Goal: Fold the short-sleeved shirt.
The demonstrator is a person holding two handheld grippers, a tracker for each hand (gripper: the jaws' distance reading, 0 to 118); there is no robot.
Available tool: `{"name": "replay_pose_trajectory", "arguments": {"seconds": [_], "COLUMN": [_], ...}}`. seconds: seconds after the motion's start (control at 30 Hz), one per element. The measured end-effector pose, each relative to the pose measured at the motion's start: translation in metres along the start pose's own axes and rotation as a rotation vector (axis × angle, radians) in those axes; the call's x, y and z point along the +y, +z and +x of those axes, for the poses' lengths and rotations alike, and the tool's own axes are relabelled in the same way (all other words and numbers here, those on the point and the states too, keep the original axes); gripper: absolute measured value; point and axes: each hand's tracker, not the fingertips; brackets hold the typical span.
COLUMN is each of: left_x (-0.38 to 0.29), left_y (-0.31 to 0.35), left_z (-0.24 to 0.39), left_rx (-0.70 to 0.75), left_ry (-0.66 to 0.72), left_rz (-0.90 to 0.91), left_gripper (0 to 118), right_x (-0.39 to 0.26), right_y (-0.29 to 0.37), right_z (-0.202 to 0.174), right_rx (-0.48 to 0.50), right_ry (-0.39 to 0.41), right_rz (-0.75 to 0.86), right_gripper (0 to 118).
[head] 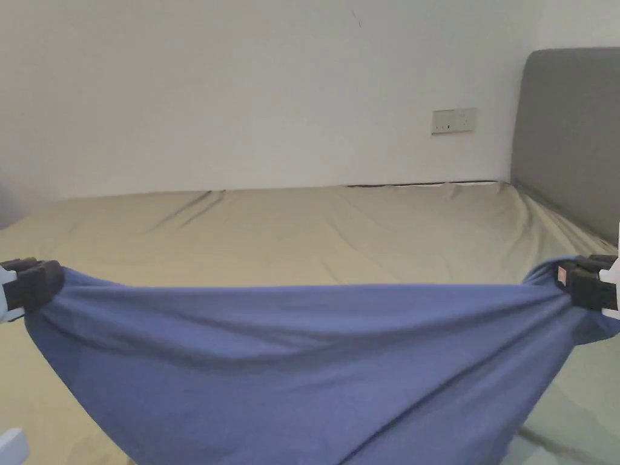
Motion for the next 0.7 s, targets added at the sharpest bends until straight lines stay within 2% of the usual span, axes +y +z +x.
{"name": "replay_pose_trajectory", "arguments": {"seconds": [0.07,0.17,0.2,0.27,0.4,0.63,0.7], "left_x": [0.029,0.070,0.083,0.104,0.143,0.196,0.211], "left_y": [0.008,0.008,0.006,-0.007,-0.048,-0.140,-0.166], "left_z": [-0.003,0.000,0.003,0.008,0.019,0.034,0.036], "left_rx": [0.021,0.024,0.028,0.035,0.072,0.129,0.135], "left_ry": [-0.009,-0.017,-0.022,-0.033,-0.056,-0.088,-0.075], "left_rz": [0.053,0.087,0.103,0.123,0.140,0.178,0.191], "left_gripper": [1,1,1,1,1,1,1], "right_x": [0.028,0.069,0.081,0.107,0.152,0.220,0.235], "right_y": [0.013,0.019,0.017,0.009,-0.021,-0.108,-0.130], "right_z": [0.003,0.004,0.004,0.003,-0.001,0.002,-0.002], "right_rx": [-0.013,-0.043,-0.044,-0.058,-0.123,-0.188,-0.217], "right_ry": [0.015,0.087,0.050,0.042,0.095,0.068,0.091], "right_rz": [0.038,0.116,0.096,0.105,0.145,0.180,0.211], "right_gripper": [5,5,5,5,5,5,5]}}
